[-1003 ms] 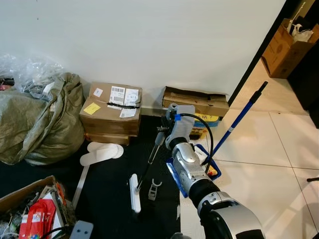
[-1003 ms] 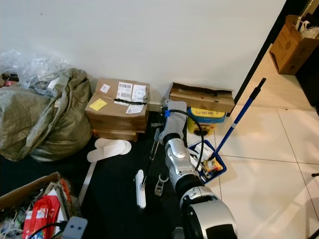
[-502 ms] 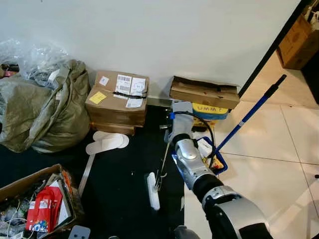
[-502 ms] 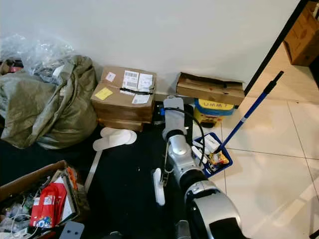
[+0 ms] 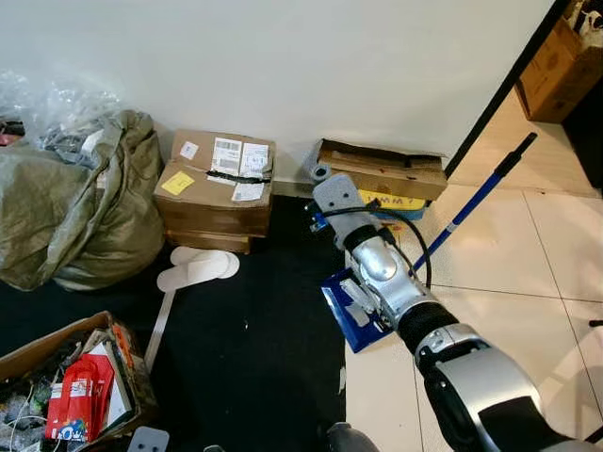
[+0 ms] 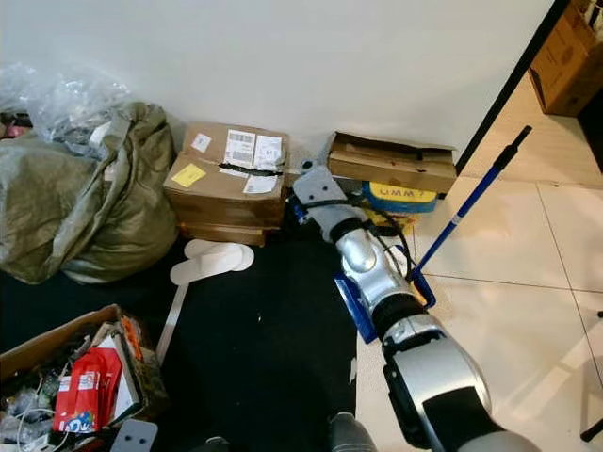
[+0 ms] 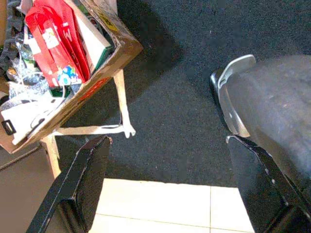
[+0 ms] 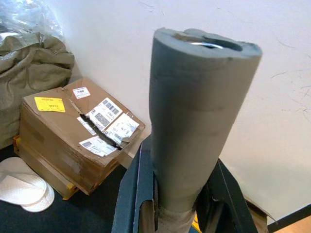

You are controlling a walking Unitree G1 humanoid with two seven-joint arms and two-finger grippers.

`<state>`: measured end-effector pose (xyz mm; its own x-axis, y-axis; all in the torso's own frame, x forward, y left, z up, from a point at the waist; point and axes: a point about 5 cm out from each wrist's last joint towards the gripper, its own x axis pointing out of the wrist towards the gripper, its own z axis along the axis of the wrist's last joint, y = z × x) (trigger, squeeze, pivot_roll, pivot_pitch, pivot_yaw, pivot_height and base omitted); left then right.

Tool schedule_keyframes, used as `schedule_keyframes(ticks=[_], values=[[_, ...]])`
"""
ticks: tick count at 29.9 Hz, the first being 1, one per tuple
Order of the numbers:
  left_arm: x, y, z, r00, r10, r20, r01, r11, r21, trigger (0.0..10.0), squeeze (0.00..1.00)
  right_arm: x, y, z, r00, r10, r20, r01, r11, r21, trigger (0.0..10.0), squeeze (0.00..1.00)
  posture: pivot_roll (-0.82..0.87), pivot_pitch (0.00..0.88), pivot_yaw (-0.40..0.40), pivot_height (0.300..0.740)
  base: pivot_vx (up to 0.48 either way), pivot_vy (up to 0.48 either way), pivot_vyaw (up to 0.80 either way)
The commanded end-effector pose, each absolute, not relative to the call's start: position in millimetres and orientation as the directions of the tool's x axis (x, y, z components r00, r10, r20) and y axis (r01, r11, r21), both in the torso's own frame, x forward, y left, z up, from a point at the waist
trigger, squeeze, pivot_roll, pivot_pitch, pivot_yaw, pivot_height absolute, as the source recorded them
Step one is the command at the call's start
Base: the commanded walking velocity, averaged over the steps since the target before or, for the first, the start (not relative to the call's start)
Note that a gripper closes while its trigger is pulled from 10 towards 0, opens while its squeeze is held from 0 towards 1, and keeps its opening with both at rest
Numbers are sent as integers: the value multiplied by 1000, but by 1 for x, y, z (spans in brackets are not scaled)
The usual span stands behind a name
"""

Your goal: Sweep floor

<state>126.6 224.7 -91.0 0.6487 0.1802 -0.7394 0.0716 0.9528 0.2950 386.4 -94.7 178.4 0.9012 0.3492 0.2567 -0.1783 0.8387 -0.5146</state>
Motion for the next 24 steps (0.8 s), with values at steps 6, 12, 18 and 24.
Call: schedule_keyframes(ticks=[6, 12, 18, 24], values=[[116, 218, -97, 605, 161, -780, 99, 957, 274, 10000, 0, 387, -95, 187, 887, 355, 296, -184, 859, -478, 10000, 0, -57, 234, -27, 740, 0, 0, 0], [128, 218, -94, 617, 163, -770, 96, 955, 279, 10000, 0, 388, -96, 187, 886, 362, 289, -183, 847, -499, 10000, 0, -60, 186, -25, 740, 0, 0, 0], [140, 213, -92, 632, 149, -761, 104, 956, 274, 10000, 0, 391, -93, 206, 858, 383, 341, -162, 834, -528, 10000, 0, -75, 137, -14, 740, 0, 0, 0], [144, 209, -92, 625, 142, -767, 109, 958, 266, 10000, 0, 393, -91, 212, 861, 388, 328, -214, 863, -458, 10000, 0, -86, 100, -10, 740, 0, 0, 0]])
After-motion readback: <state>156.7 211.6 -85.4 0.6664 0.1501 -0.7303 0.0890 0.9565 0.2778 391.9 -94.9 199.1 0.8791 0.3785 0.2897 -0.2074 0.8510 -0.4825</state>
